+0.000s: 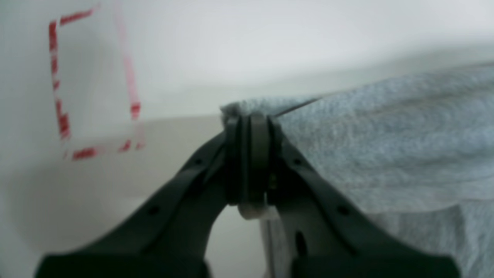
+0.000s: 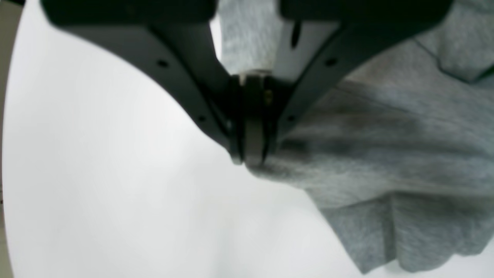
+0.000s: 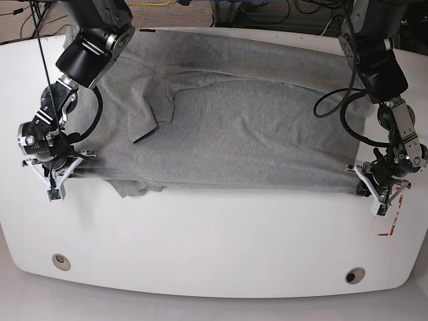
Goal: Layout the t-shirt on the table in an organized manner, then fold the t-shirt properly
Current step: 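Lift the hem with both grippers and fold it over the shirt body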
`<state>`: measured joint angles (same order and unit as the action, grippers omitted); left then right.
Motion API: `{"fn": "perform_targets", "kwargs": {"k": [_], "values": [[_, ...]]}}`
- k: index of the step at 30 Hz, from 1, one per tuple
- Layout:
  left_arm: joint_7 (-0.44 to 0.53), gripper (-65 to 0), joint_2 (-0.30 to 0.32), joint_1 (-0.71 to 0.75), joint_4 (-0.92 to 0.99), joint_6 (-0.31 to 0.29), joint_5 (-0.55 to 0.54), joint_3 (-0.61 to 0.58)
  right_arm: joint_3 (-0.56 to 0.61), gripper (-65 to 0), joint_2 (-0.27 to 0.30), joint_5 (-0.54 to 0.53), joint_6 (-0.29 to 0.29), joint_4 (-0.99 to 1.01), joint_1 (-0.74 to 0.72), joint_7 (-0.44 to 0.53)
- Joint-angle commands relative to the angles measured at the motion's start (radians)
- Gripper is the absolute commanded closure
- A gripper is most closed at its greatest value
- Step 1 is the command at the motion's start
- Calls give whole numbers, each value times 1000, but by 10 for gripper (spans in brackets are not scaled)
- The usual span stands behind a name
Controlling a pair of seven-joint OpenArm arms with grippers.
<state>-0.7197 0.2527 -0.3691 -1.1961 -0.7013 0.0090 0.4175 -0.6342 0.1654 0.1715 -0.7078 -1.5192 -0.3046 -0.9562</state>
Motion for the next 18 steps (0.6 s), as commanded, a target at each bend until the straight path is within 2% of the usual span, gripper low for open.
{"fn": "perform_targets", "kwargs": {"k": [1,12,18], "values": [[4,-17,17,-8,-61,3,-5,19,-2,-6,18,0,10,-74,0,-25],[-30,-17,17,115,-187,3,-5,31,-2,-6,13,0,10,-289,118,-212],[-30,-17,15,186,-250,3,-5,31,-2,-10,-45,0,10,-403,195,-237]]}}
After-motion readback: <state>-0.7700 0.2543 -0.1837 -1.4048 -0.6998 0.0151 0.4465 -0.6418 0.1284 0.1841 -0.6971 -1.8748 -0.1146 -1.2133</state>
